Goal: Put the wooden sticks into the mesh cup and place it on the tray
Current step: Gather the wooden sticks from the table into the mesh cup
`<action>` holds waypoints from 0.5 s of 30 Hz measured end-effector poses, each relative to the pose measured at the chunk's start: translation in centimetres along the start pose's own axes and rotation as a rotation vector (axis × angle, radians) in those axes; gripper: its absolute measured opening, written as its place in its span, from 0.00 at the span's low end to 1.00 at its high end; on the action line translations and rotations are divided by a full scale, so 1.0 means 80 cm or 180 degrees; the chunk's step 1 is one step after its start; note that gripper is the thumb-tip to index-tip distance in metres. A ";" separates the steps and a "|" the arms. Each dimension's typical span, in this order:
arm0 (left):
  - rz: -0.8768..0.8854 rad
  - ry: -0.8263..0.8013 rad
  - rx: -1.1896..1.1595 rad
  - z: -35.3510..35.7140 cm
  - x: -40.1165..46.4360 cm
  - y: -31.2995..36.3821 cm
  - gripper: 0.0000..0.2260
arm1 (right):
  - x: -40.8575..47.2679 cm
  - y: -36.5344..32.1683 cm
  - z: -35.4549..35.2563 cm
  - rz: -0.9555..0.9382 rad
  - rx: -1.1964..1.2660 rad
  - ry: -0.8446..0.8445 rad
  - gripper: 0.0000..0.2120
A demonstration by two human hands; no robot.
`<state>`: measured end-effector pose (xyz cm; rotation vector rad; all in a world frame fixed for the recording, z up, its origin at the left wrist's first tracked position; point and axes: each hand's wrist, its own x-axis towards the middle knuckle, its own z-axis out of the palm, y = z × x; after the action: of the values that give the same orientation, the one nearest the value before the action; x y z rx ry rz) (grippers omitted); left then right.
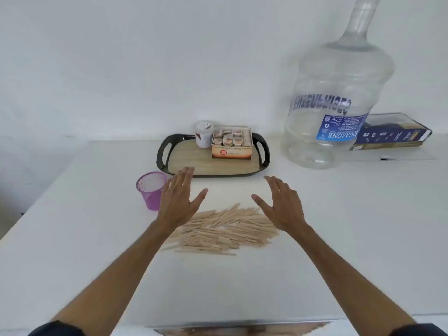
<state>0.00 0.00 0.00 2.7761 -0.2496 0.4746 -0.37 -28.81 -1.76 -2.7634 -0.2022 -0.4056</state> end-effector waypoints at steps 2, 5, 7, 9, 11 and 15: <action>0.0002 -0.0100 -0.0030 0.007 -0.013 0.001 0.31 | -0.008 0.000 0.008 0.0057 0.0049 -0.0093 0.32; 0.0013 -0.0339 0.0007 0.028 -0.044 -0.005 0.27 | -0.029 0.003 0.030 0.0114 0.0033 -0.0329 0.28; -0.0016 -0.0427 -0.0032 0.040 -0.062 -0.009 0.23 | -0.039 0.003 0.040 0.0135 0.0029 -0.0414 0.25; -0.0088 -0.0526 -0.0040 0.048 -0.076 -0.012 0.22 | -0.048 0.002 0.048 0.0176 0.0069 -0.0534 0.22; -0.0154 -0.0620 -0.0020 0.054 -0.088 -0.014 0.25 | -0.055 0.002 0.057 0.0212 0.0063 -0.0692 0.21; -0.0217 -0.0701 -0.0086 0.065 -0.103 -0.018 0.30 | -0.061 0.003 0.070 0.0209 -0.0030 -0.0781 0.18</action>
<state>-5.81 0.54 -7.95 2.7994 -0.2080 0.1471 -3.53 -27.50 -8.37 -2.8151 -0.1682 -0.0498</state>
